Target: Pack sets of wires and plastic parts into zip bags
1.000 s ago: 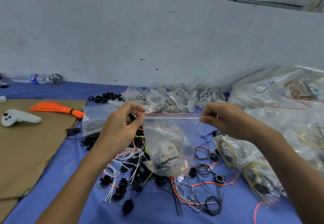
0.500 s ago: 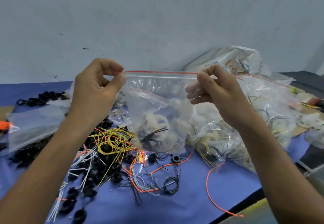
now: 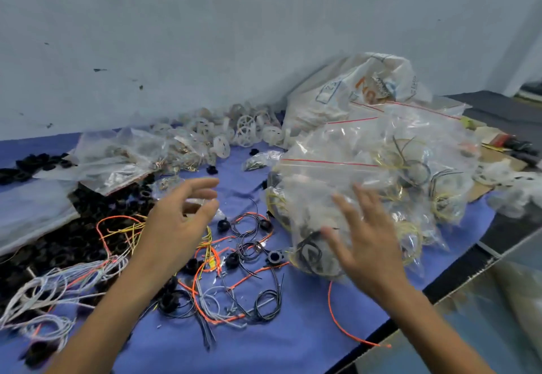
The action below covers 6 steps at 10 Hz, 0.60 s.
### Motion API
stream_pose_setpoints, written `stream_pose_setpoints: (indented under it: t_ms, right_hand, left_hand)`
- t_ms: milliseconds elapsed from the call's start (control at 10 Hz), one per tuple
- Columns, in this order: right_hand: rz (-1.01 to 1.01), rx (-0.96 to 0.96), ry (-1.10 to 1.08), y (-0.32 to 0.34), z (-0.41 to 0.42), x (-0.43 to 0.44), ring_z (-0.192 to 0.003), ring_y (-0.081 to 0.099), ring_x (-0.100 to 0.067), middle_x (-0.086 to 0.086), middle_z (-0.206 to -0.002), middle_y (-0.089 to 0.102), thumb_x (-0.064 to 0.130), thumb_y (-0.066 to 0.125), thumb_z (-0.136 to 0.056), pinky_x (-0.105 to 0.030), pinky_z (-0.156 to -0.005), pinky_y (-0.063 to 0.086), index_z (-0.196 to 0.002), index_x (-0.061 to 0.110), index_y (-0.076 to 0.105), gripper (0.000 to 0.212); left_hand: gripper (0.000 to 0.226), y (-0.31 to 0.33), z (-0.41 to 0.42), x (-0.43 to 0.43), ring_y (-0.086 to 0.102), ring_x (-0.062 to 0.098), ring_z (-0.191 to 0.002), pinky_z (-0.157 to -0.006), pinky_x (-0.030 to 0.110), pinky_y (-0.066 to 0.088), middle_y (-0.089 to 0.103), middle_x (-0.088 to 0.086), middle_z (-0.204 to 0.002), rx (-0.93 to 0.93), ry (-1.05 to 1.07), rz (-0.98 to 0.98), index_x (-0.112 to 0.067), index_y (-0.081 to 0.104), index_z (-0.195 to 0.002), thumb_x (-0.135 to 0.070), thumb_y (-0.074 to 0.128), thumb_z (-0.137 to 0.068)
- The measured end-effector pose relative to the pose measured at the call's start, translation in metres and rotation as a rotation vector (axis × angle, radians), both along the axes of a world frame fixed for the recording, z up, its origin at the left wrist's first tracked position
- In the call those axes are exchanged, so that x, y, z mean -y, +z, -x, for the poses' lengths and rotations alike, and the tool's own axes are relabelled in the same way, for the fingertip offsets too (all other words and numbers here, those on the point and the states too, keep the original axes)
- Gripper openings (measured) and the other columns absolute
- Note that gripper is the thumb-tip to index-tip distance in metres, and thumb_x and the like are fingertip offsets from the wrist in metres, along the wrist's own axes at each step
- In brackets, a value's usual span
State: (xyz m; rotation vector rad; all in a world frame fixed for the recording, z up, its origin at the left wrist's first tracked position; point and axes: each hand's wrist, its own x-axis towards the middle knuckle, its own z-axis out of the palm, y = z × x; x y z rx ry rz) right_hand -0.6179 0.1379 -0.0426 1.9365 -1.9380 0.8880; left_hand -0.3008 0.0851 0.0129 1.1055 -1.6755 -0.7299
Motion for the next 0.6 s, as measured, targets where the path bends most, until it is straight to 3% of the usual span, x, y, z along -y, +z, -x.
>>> stream_pose_setpoints:
  t_ms: [100,200,300,400,500,600]
  right_hand:
    - [-0.307,0.022,-0.065,-0.025,-0.015,0.020,-0.151,0.011,-0.022,-0.002,-0.163,0.019,0.066,0.035,-0.095,-0.042,-0.122,0.009,-0.156,0.026,0.020,0.075]
    - [-0.324,0.026,-0.150,-0.026,-0.013,0.050,-0.146,0.025,-0.023,-0.002,-0.157,0.035,0.058,0.036,-0.098,-0.043,-0.119,0.015,-0.152,0.018,0.033,0.067]
    - [-0.282,-0.005,-0.169,-0.021,-0.019,0.060,-0.137,0.039,-0.024,0.001,-0.145,0.051,0.061,0.039,-0.096,-0.041,-0.113,0.022,-0.142,0.020,0.050,0.062]
    - [-0.222,0.129,-0.077,-0.011,-0.017,0.051,-0.127,0.051,-0.025,-0.002,-0.133,0.061,0.059,0.051,-0.091,-0.043,-0.108,0.035,-0.129,0.018,0.062,0.057]
    - [0.023,0.432,0.055,0.002,-0.016,0.034,-0.099,0.064,-0.008,0.005,-0.105,0.071,0.035,0.064,-0.093,-0.024,-0.090,0.048,-0.113,0.029,0.066,0.022]
    - [0.087,0.633,0.074,0.018,-0.026,0.020,-0.077,0.065,0.002,0.020,-0.081,0.070,0.034,0.067,-0.090,-0.010,-0.063,0.045,-0.088,0.039,0.063,0.007]
  left_hand:
    - [0.030,-0.013,-0.010,-0.014,0.067,0.005,-0.085,-0.069,0.018,0.050,0.069,-0.020,-0.100,0.020,-0.008,-0.060,-0.045,0.067,-0.107,-0.018,0.066,-0.092]
    - [0.032,-0.013,-0.024,-0.027,0.066,0.006,-0.083,-0.068,0.020,0.050,0.071,-0.017,-0.101,0.032,-0.006,-0.066,-0.047,0.066,-0.107,-0.018,0.066,-0.093]
    - [0.030,-0.008,-0.043,-0.042,0.067,0.009,-0.083,-0.064,0.025,0.052,0.072,-0.012,-0.102,0.000,0.028,-0.053,-0.046,0.067,-0.108,-0.021,0.066,-0.092]
    - [0.028,-0.011,-0.070,-0.059,0.068,0.008,-0.087,-0.065,0.024,0.054,0.073,-0.009,-0.103,-0.031,0.108,-0.050,-0.042,0.067,-0.113,-0.036,0.073,-0.086]
    - [0.036,-0.014,-0.101,-0.079,0.070,0.010,-0.086,-0.063,0.021,0.054,0.073,-0.009,-0.103,-0.006,0.207,-0.025,-0.038,0.066,-0.117,-0.046,0.066,-0.082]
    - [0.050,-0.011,-0.128,-0.093,0.071,0.011,-0.088,-0.063,0.022,0.056,0.073,-0.010,-0.107,0.010,0.273,-0.013,-0.034,0.066,-0.120,-0.064,0.060,-0.081]
